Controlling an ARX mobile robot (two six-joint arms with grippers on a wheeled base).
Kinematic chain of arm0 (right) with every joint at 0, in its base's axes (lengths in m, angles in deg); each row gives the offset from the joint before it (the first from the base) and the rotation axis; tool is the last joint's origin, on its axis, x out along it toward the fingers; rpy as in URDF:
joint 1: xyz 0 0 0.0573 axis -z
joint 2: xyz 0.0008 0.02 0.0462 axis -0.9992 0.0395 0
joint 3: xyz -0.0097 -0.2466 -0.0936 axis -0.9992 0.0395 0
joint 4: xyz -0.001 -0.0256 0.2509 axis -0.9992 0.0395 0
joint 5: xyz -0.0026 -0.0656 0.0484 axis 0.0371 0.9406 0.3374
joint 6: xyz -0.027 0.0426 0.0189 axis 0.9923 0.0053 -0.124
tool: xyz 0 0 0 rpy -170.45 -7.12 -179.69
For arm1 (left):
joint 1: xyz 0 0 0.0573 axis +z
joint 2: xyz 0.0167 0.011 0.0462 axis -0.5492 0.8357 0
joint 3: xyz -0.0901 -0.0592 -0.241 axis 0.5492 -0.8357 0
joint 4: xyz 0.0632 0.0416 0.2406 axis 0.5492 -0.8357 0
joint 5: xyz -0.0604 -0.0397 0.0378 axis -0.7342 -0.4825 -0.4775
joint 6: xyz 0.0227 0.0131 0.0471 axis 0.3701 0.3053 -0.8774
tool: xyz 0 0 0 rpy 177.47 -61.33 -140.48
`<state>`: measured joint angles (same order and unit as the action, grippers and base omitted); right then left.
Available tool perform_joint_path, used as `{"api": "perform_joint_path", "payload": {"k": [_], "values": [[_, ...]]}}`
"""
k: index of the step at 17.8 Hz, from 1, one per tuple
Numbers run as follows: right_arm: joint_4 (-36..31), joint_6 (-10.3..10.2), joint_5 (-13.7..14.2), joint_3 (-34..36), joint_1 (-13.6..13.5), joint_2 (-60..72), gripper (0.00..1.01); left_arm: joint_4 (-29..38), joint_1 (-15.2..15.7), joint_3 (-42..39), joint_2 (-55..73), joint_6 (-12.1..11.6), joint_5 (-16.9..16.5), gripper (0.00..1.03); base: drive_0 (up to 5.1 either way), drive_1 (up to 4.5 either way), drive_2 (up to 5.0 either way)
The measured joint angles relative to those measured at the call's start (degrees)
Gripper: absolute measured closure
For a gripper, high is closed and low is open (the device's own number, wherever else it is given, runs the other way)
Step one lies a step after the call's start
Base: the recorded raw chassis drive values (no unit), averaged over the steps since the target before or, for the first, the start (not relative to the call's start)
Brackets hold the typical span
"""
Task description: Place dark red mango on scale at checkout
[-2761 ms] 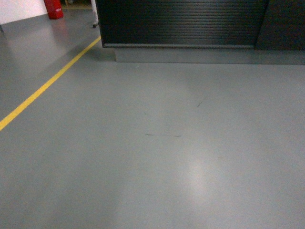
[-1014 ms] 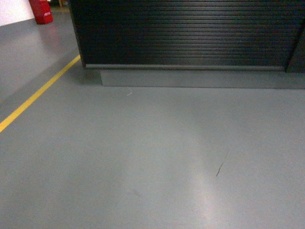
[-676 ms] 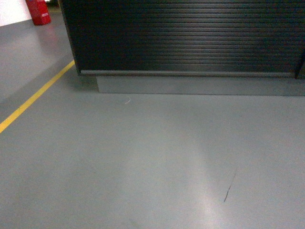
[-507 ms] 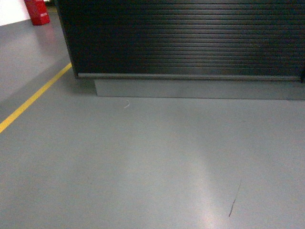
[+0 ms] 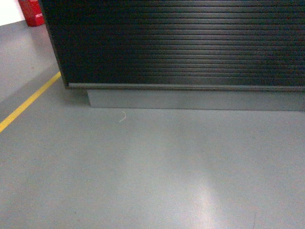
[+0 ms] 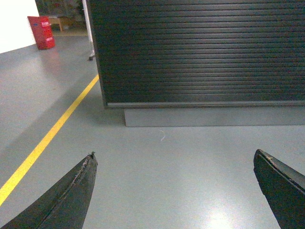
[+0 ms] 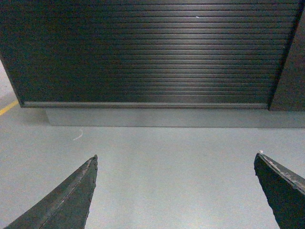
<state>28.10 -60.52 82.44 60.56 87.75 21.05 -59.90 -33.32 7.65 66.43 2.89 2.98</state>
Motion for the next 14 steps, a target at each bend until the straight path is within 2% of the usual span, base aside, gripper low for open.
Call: {"api": "perform_joint_path", "payload": {"k": [14], "values": [[-0.22, -0.02, 0.0, 0.0, 0.0, 0.0, 0.03, -0.07, 0.0, 0.0, 0.0, 0.0, 0.02, 0.05, 0.1, 3.13, -3.0]]}}
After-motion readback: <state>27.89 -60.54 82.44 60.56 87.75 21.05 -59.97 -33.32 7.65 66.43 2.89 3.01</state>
